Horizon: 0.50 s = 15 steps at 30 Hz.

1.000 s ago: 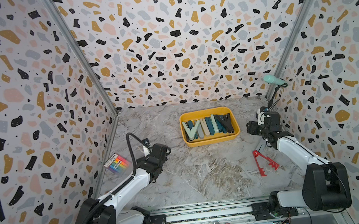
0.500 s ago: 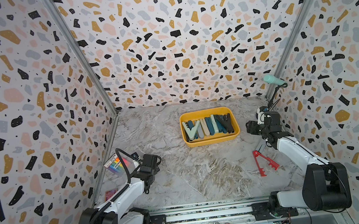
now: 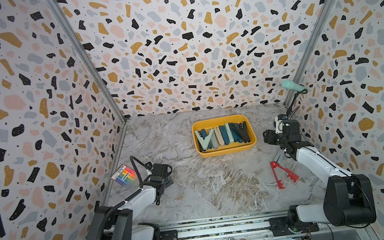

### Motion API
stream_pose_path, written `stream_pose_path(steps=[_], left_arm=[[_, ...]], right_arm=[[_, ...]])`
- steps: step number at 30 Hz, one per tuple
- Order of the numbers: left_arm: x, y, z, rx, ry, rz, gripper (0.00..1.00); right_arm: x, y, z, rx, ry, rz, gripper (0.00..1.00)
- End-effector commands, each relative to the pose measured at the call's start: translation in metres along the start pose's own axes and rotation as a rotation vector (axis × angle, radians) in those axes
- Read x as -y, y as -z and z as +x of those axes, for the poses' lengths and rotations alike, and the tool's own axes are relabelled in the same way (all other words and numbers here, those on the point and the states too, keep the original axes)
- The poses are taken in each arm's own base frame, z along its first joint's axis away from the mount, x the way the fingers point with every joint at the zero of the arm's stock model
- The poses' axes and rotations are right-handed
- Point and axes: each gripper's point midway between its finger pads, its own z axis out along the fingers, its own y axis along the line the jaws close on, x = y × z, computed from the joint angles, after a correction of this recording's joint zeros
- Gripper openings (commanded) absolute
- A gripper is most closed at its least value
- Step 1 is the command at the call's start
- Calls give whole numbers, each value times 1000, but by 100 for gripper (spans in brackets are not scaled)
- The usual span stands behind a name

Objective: Put the pruning pliers into the storage box
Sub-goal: Pick up the pruning pliers from the center of the board.

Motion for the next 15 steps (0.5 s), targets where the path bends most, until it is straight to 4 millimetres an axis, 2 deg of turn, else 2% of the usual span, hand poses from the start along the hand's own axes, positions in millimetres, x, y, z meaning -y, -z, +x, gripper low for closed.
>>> stream_pose_path(steps=[1,8,13,15], left_arm=[[21,-7,12,-82,-23,102,86],[42,-5,9,-100,-5,197,67],[45,-3,12,-113,-3,221,59],[44,-4,16,-118,1,227,52]], right_arm=[[-1,10,-11,40,-1,-4,70],[0,10,-9,41,1,0,70],[0,10,-11,45,-1,-2,70],[0,11,-12,48,-1,-4,70]])
